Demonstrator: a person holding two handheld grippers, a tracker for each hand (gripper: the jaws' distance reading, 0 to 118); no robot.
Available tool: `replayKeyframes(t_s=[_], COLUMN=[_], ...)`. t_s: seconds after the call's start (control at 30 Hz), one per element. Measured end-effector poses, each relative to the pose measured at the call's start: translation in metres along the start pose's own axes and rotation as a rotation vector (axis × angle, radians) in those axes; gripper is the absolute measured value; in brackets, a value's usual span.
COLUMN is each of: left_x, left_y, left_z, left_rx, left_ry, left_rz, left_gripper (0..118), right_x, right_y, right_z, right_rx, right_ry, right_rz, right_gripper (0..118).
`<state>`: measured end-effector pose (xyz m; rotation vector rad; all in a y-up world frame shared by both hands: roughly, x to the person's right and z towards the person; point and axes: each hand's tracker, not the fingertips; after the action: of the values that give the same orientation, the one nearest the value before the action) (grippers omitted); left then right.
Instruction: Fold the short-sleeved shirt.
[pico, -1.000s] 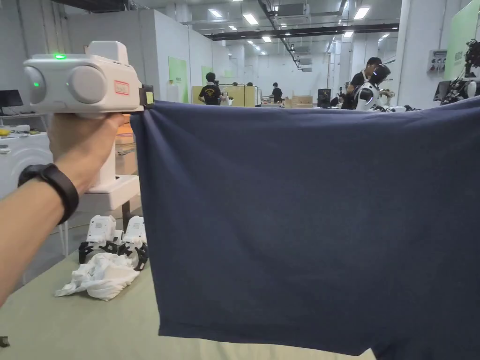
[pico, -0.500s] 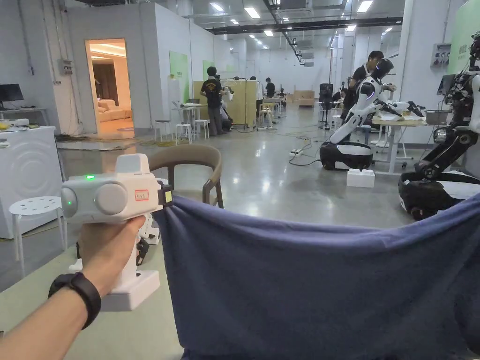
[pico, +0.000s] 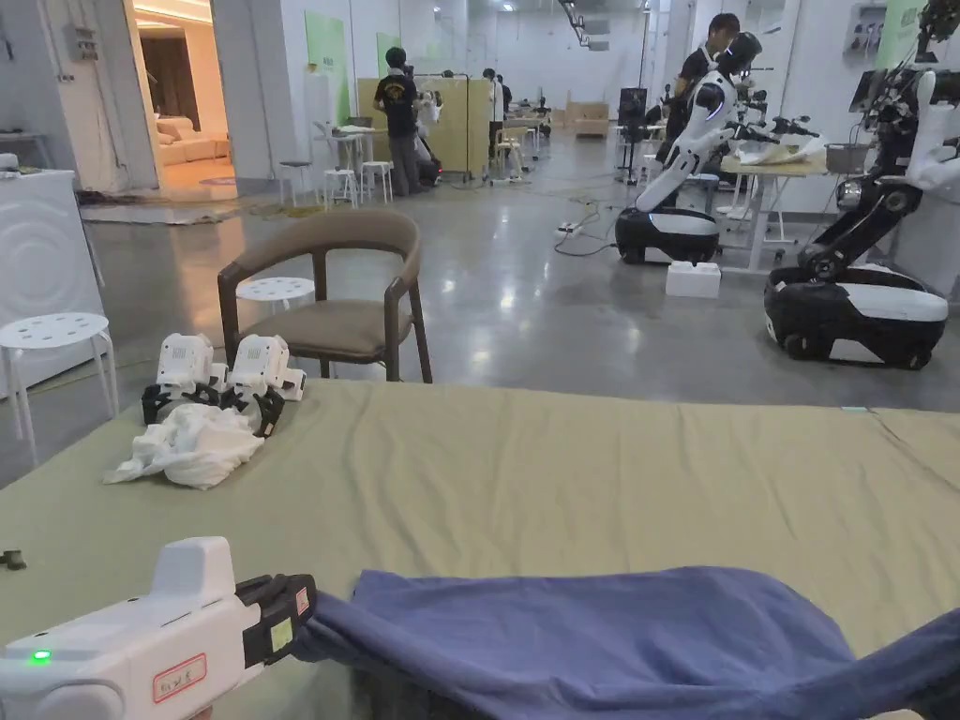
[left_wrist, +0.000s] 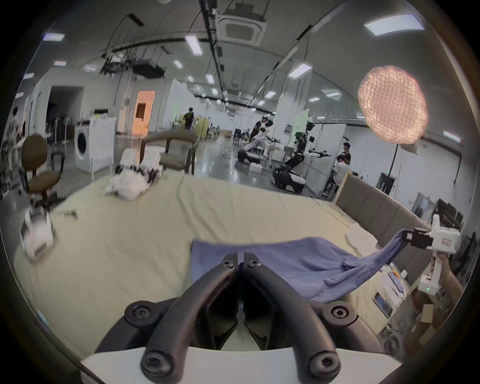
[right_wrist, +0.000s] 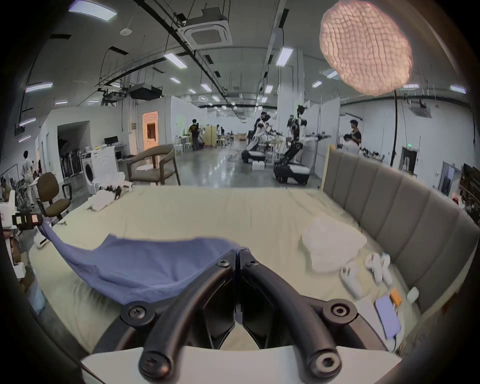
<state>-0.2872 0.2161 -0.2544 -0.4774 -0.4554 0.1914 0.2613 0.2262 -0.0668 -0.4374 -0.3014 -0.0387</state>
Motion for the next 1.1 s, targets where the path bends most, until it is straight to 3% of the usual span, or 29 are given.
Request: replayKeyframes(t_s=[0.2,0.4,0.67,0.7,0.73,0.77,0.8,0.83,0.87,1.0,1.1], left_x=[-0.040,-0.066,-0.066,-0.067,-0.067,-0.067,-0.065,-0.061,-0.054,-0.009,0.033], left_y=[-0.109,-0.151,-0.160,-0.163,-0.165,-0.166,-0.166,-0.166,-0.164,-0.148,-0.142], left_z=[0.038,0.058,0.050,0.049,0.048,0.049,0.051,0.056,0.061,0.094,0.120], left_rx=[-0.146,-0.203,-0.244,-0.251,-0.253,-0.251,-0.240,-0.241,-0.230,-0.102,0.005], left_ry=[0.074,0.087,0.099,0.092,0.083,0.074,0.048,0.046,0.054,0.135,0.164], left_rz=[0.181,0.240,0.193,0.196,0.196,0.194,0.183,0.177,0.153,-0.047,-0.193], left_gripper=[0,0,0,4,17,44,71,88,96,96,96], right_x=[0.008,0.020,0.021,0.021,0.021,0.018,0.018,0.018,0.018,0.001,-0.017], right_y=[-0.114,-0.172,-0.195,-0.197,-0.197,-0.200,-0.200,-0.198,-0.195,-0.175,-0.158], right_z=[0.052,0.060,0.048,0.046,0.046,0.047,0.048,0.054,0.059,0.096,0.117], right_rx=[-0.134,-0.241,-0.289,-0.294,-0.298,-0.300,-0.300,-0.289,-0.259,-0.126,-0.040], right_ry=[-0.047,-0.082,-0.078,-0.072,-0.065,-0.062,-0.064,-0.064,-0.064,-0.019,0.025], right_rz=[-0.142,-0.293,-0.297,-0.297,-0.297,-0.290,-0.287,-0.290,-0.306,-0.337,-0.298], right_gripper=[0,0,2,10,27,59,73,75,74,74,74])
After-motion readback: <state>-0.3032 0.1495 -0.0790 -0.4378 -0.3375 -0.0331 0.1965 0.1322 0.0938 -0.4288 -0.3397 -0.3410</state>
